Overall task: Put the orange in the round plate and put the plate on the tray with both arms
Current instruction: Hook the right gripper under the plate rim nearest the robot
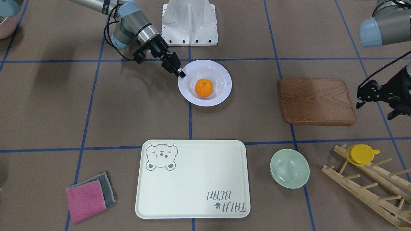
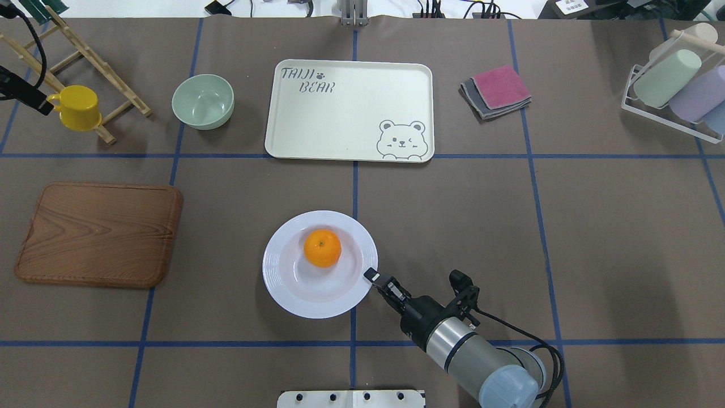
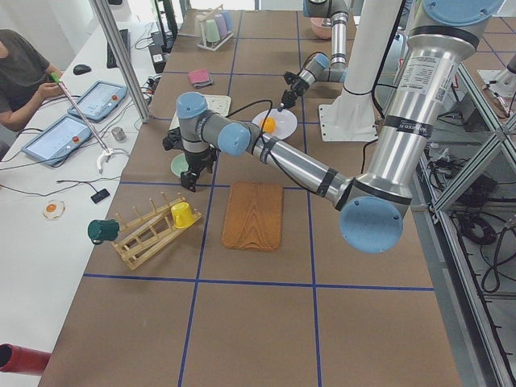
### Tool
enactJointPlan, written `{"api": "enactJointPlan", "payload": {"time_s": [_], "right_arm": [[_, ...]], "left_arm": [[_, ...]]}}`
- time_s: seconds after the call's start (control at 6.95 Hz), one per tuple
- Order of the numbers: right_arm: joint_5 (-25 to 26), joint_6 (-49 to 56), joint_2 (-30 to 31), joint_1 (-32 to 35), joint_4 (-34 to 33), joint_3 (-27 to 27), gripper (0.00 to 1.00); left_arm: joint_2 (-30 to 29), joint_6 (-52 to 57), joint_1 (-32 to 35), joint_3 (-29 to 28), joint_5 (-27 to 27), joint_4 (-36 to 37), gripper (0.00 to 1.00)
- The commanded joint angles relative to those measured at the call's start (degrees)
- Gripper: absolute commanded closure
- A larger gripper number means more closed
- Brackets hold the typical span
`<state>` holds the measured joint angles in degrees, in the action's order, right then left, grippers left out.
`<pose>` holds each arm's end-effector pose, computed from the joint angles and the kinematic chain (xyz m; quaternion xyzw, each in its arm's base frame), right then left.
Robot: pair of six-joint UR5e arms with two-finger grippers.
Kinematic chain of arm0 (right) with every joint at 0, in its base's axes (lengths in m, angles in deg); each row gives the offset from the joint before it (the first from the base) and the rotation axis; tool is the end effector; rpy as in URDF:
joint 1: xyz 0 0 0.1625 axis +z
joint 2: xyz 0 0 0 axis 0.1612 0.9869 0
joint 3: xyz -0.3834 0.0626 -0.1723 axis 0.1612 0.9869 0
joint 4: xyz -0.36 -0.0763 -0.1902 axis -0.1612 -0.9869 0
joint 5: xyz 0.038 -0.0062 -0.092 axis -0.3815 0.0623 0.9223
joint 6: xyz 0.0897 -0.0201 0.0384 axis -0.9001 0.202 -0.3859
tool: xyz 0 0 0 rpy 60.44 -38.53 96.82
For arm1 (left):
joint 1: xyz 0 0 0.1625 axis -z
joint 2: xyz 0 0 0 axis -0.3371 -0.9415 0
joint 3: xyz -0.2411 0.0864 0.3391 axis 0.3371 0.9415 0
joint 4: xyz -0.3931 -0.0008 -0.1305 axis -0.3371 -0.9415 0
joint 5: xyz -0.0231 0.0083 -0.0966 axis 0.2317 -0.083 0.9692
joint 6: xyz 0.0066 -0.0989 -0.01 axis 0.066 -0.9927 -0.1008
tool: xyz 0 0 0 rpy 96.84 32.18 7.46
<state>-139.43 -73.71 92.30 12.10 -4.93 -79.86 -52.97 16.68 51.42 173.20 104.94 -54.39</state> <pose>-0.5916 -0.2234 0.3390 0.0782 -0.7287 0.3832 0.5622 0.1242 -0.5806 0.4231 0.1378 0.3589 0.2012 0.9010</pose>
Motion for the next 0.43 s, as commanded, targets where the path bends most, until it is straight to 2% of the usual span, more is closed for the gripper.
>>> {"api": "enactJointPlan", "payload": {"time_s": [0.0,0.14,0.29], "right_arm": [[2.68,-0.07,-1.13,0.16,0.12,-0.57,1.0],[5.83,-0.07,-2.36,0.86,0.04,-0.83,1.0],[5.86,-0.16,-2.46,3.92,-0.05,-0.75,1.0]], "left_arm": [[0.0,0.0,0.15,0.07,0.35,0.0,0.01],[-0.09,0.0,0.68,0.07,2.27,0.18,0.01],[0.0,0.09,1.73,0.07,2.46,0.01,0.01]]}}
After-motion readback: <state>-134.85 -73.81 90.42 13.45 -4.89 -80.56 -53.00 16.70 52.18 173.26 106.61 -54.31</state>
